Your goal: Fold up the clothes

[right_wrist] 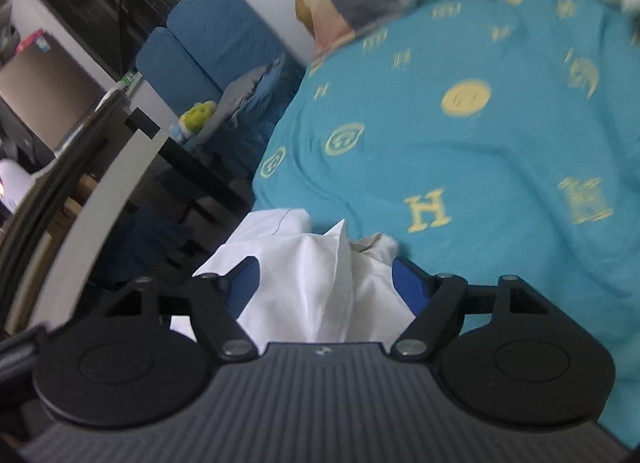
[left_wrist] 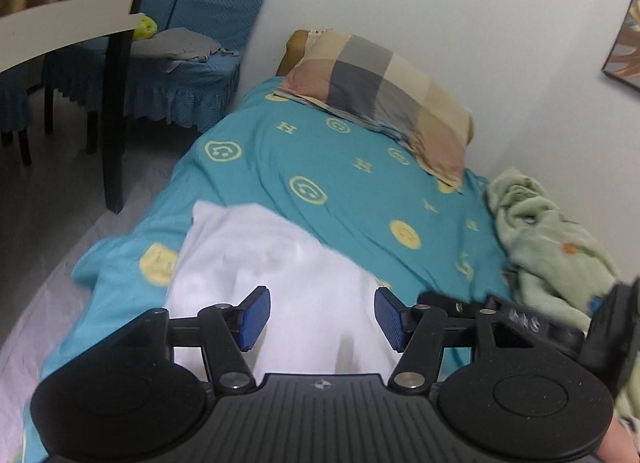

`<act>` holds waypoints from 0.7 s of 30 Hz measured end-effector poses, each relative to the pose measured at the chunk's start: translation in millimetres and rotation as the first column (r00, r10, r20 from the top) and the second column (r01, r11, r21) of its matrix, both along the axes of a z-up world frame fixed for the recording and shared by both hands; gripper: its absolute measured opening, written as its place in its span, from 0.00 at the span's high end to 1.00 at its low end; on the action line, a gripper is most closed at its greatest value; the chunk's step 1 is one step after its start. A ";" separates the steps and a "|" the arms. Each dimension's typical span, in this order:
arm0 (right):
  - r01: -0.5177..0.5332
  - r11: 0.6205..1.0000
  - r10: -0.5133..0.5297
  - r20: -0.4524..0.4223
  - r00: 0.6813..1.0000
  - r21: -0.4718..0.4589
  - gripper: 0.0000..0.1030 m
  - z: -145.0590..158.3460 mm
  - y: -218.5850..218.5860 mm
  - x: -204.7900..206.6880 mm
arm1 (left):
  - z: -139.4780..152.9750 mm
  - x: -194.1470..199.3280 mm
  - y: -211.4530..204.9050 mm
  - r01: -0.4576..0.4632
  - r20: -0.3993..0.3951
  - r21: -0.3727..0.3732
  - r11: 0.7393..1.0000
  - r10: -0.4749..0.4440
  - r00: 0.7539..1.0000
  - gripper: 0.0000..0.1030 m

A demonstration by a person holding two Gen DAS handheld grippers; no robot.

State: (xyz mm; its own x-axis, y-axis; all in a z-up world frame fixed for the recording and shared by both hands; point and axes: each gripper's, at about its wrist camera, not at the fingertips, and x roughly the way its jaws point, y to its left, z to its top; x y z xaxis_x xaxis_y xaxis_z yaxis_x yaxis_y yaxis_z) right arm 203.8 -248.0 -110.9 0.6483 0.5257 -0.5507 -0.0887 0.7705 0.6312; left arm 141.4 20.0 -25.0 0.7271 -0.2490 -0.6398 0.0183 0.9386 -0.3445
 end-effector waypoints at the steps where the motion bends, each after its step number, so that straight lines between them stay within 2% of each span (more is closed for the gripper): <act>1: -0.010 1.000 0.010 -0.016 1.000 0.026 0.26 -8.7 0.1 7.2 | -10.2 15.1 3.3 0.001 -0.011 0.011 1.000 -0.001 1.000 0.41; 2: -0.018 0.999 0.018 -0.021 1.000 0.031 0.26 -15.7 1.2 12.0 | -20.2 26.0 7.7 -0.003 -0.020 0.015 1.000 0.004 1.000 0.41; 4: -0.036 0.999 0.036 -0.013 0.999 0.026 0.30 -27.6 4.4 19.7 | -40.1 40.0 20.0 -0.026 -0.046 -0.027 0.999 0.025 0.999 0.41; 5: -0.042 0.998 0.043 -0.019 0.999 0.052 0.32 -34.9 4.5 24.0 | -51.5 45.2 25.8 -0.025 -0.060 -0.057 0.998 0.021 0.998 0.41; 6: -0.047 0.993 0.051 -0.036 0.998 0.109 0.33 -43.5 3.6 28.7 | -63.2 48.6 29.3 -0.016 -0.069 -0.077 0.997 0.011 0.998 0.41; 7: -0.051 0.982 0.061 -0.054 0.997 0.182 0.39 -52.2 2.0 33.7 | -73.0 50.8 30.0 0.001 -0.073 -0.081 0.997 -0.007 0.997 0.42; 8: -0.053 0.970 0.070 -0.067 0.995 0.238 0.48 -58.6 1.0 37.0 | -79.4 50.3 29.0 0.022 -0.073 -0.071 0.997 -0.027 0.997 0.43; 9: -0.052 0.966 0.071 -0.068 0.995 0.252 0.56 -60.7 2.5 38.8 | -83.3 51.5 25.9 0.044 -0.066 -0.054 0.998 -0.048 0.997 0.44; 10: -0.057 0.971 0.071 -0.053 0.996 0.233 0.73 -59.1 4.5 38.7 | -83.7 51.0 22.8 0.065 -0.048 -0.042 0.997 -0.067 0.997 0.47; 11: -0.068 0.976 0.076 -0.030 0.997 0.208 0.85 -55.8 6.2 37.3 | -83.7 50.1 19.9 0.087 -0.029 -0.030 0.996 -0.088 0.996 0.50; 14: -0.105 0.972 0.100 0.035 0.994 0.210 0.92 -42.1 5.5 30.4 | -78.9 43.8 13.2 0.143 0.022 0.001 0.990 -0.143 0.989 0.60; 16: -0.147 0.964 0.130 0.090 0.987 0.220 0.92 -22.9 4.0 22.1 | -72.7 34.5 10.3 0.168 0.054 0.020 0.986 -0.169 0.984 0.78; 18: -0.195 0.961 0.166 0.155 0.974 0.194 0.92 0.5 3.7 13.0 | -64.5 22.0 8.4 0.188 0.090 0.038 0.981 -0.191 0.977 0.84; 21: -0.259 0.962 0.234 0.238 0.942 0.080 0.93 32.5 4.9 -12.8 | -51.2 3.1 5.2 0.223 0.133 0.057 0.973 -0.229 0.964 0.87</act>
